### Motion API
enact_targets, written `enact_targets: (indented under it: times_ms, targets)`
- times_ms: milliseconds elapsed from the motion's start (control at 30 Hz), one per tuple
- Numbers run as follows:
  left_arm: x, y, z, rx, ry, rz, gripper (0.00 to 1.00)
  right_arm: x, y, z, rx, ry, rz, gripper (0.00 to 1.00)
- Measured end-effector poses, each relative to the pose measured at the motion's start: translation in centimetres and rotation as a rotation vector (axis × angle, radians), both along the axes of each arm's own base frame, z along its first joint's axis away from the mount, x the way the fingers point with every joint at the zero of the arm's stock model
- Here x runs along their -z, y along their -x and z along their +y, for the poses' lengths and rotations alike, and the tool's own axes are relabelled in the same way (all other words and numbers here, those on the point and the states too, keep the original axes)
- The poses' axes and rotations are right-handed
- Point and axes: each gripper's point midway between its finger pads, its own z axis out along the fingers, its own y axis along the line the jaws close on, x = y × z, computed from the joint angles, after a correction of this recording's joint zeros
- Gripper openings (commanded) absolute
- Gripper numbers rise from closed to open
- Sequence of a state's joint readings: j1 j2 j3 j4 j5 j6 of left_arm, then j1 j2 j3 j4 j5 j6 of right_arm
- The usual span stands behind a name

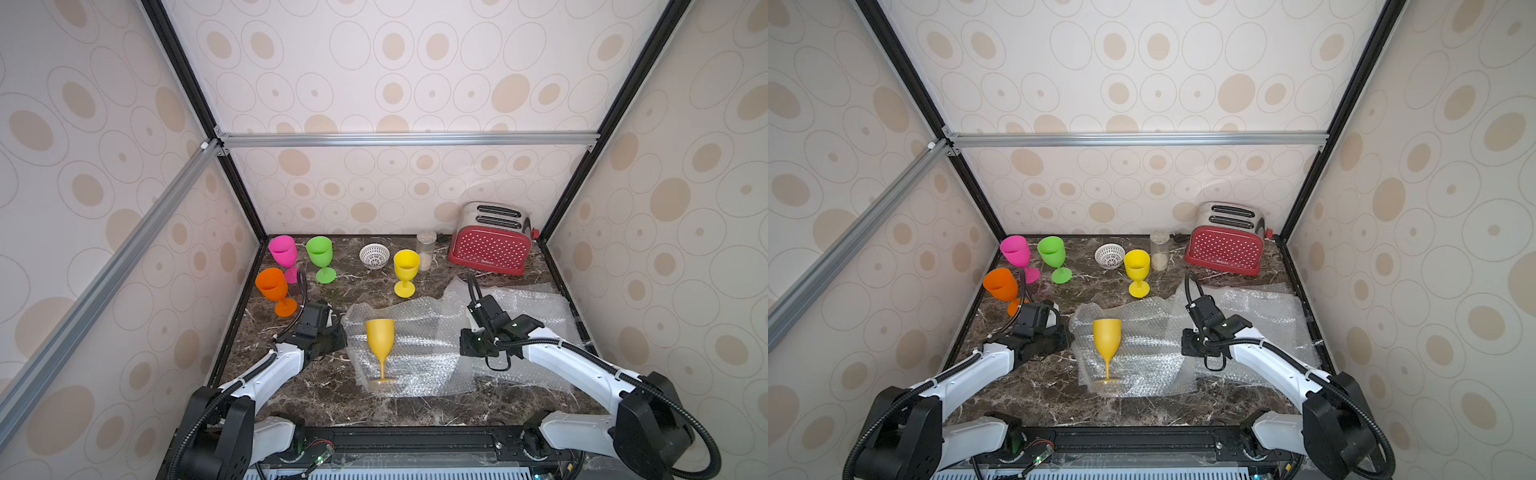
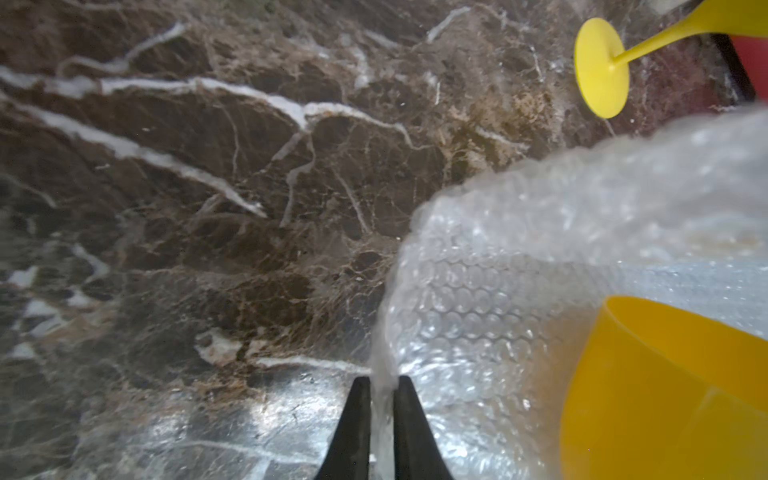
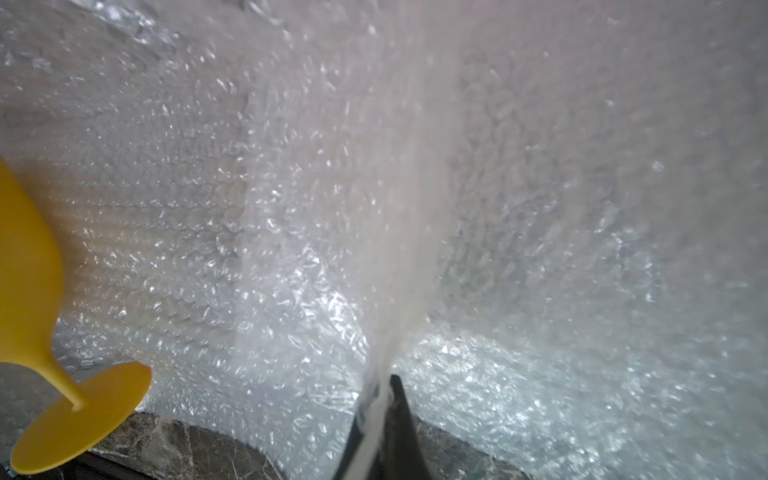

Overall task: Unpack wine glasses from bubble wrap
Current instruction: Unwrap the bubble wrap at the center of the board.

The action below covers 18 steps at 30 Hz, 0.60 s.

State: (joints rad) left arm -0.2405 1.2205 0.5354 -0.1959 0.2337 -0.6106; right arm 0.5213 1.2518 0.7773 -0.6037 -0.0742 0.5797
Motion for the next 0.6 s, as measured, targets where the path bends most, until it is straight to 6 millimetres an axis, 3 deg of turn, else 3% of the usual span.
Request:
enact_targets:
  times_ms: [100, 200, 267, 367, 600]
  targets:
    - [0.4, 0.1, 0.2, -0.010, 0.000, 0.013, 0.17, 0.6, 0.4, -0.3, 0.003, 0.007, 0.024, 0.00]
    - [0.3, 0.0, 0.2, -0.009, 0.007, 0.012, 0.23, 0.7, 0.6, -0.1, -0.007, -0.002, 0.034, 0.06]
    - [0.3, 0.1, 0.2, -0.009, 0.007, 0.013, 0.25, 0.7, 0.6, 0.0, -0.016, -0.005, 0.034, 0.20]
    - [0.1, 0.2, 0.2, -0.008, 0.008, 0.011, 0.28, 0.7, 0.7, -0.1, -0.024, 0.001, 0.035, 0.33]
    - [-2.9, -0.6, -0.2, 0.006, 0.029, -0.052, 0.39, -1.6, 0.2, -0.2, -0.024, -0.003, -0.015, 0.50]
